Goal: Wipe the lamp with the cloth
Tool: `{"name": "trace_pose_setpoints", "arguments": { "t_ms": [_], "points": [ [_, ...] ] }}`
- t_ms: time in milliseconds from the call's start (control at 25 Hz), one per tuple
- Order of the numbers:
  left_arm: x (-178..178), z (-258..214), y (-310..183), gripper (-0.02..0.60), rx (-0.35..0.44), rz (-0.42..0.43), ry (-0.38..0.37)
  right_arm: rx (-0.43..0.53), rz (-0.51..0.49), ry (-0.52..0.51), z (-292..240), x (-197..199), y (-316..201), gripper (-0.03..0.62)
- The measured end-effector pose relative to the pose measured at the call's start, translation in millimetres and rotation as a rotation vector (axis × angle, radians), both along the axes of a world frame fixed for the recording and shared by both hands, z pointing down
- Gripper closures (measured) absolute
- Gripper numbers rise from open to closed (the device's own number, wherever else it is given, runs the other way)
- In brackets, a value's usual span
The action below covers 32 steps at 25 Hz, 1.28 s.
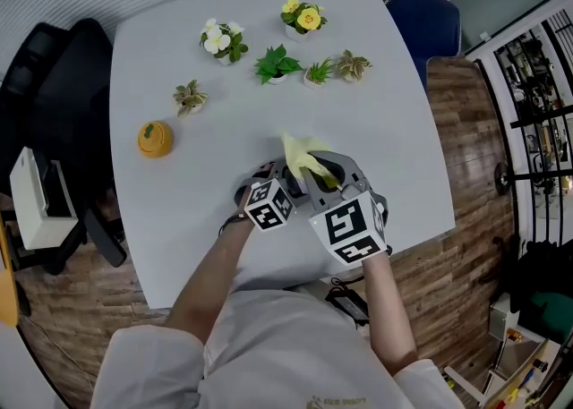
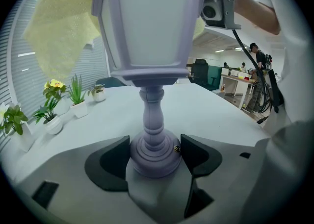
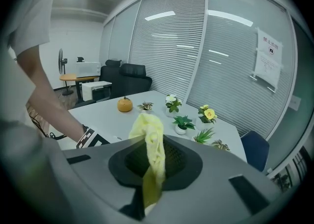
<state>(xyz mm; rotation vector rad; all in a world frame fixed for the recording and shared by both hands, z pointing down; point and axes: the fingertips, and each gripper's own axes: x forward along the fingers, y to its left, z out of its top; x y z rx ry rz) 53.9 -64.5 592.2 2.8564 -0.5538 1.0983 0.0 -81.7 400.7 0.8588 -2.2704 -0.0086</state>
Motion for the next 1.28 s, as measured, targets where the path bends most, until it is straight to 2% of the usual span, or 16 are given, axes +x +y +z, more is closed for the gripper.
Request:
{"name": "trace_pose_setpoints", "arguments": {
  "t_ms": [280, 480, 720, 1040, 1280],
  "points": [
    [0.8, -0.6, 0.7, 0.276, 0.0, -0.002, -0.002, 0.047, -0.007, 0.004, -5.5, 2.8, 12.6, 0.566],
    [0.1, -0.3, 1.7, 0.276, -0.001, -0.002, -0.003, 0.012, 0.004, -0.089, -10.3, 4.8, 22.0, 0.566],
    [0.0, -2.2, 1.4, 0.276, -0.005, -0.002, -0.003, -0.045, -0.024, -0.131, -4.3, 4.0, 38.8, 0.566],
    [0.2, -0.8, 0.3, 0.276, -0.006, -0.001, -0.003, -0.134, 0.024, -0.261, 4.7, 18.5, 45.0, 0.566],
    [0.1, -1.3, 1.6, 0.276, -0.004, 0.0, -0.004, -0.164, 0.062, -0.299, 10.9, 31.1, 51.4, 0.566]
  ]
}}
